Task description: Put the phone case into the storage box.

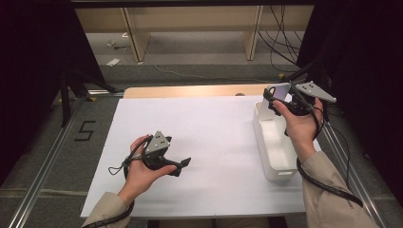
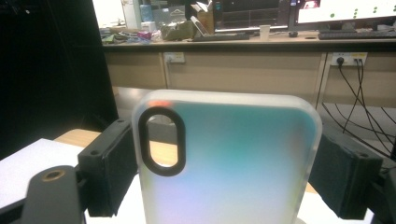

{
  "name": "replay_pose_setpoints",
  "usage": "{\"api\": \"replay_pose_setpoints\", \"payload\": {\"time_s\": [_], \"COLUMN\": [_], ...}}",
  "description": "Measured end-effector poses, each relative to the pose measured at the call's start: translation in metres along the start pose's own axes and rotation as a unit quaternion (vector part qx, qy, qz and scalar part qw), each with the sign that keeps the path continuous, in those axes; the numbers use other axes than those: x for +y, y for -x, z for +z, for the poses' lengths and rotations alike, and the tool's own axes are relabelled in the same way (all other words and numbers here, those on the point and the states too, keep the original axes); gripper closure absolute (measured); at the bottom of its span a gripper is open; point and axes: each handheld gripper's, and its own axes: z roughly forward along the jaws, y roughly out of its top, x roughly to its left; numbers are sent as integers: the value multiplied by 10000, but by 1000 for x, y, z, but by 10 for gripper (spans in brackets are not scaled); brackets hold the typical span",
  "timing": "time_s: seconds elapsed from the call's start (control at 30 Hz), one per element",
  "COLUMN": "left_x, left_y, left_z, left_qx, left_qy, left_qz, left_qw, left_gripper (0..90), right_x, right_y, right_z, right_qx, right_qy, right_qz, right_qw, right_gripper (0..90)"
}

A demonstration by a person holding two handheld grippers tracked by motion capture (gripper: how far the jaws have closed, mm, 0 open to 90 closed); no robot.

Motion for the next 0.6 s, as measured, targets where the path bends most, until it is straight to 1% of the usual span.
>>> {"api": "replay_pose_setpoints", "payload": {"time_s": [0.6], "left_x": [0], "left_y": [0], "left_z": [0], "left_qx": [-3], "left_qy": [4], "left_qz": [-8], "left_qw": [10000], "left_gripper": [0], "right_x": [-1], "right_y": [2], "right_z": [1], "right_qx": [-40], "right_qy": [-17], "right_qz": [18], "right_qw": [10000], "right_gripper": [183]}}
